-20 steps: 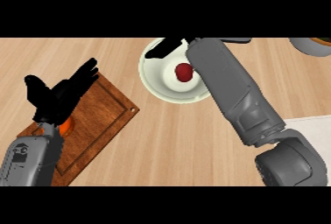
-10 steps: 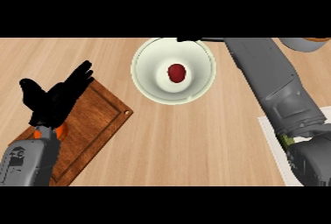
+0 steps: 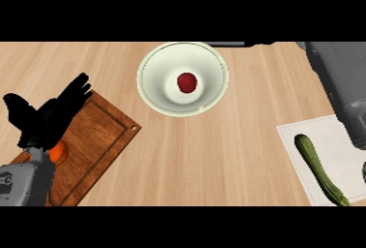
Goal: Pick the tomato from the placemat and place it in the bowl
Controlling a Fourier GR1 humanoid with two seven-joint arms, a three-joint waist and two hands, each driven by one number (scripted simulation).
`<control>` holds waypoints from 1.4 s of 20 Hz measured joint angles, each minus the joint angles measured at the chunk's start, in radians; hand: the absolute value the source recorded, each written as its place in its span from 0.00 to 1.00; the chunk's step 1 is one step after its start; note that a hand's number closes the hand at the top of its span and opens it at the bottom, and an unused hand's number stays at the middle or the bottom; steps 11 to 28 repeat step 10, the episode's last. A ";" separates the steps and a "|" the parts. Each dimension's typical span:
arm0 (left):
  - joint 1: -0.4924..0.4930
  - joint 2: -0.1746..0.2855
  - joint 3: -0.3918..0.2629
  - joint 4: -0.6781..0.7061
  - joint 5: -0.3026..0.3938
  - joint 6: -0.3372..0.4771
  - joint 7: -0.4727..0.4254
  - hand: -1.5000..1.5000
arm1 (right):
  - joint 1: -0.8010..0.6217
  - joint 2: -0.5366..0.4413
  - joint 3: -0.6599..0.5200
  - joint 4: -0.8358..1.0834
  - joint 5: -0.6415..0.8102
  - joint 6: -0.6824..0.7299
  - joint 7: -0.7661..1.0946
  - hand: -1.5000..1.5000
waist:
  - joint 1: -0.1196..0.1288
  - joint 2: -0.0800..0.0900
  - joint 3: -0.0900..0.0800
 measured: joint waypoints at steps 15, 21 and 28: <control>0.021 0.016 0.028 0.002 0.003 0.007 0.001 0.50 | 0.166 -0.124 -0.051 -0.095 -0.146 0.403 -0.092 1.00 | -0.051 -0.018 0.000; 0.021 0.016 0.028 0.002 0.003 0.007 0.001 0.50 | 0.166 -0.124 -0.051 -0.095 -0.146 0.403 -0.092 1.00 | -0.051 -0.018 0.000; 0.021 0.016 0.028 0.002 0.003 0.007 0.001 0.50 | 0.166 -0.124 -0.051 -0.095 -0.146 0.403 -0.092 1.00 | -0.051 -0.018 0.000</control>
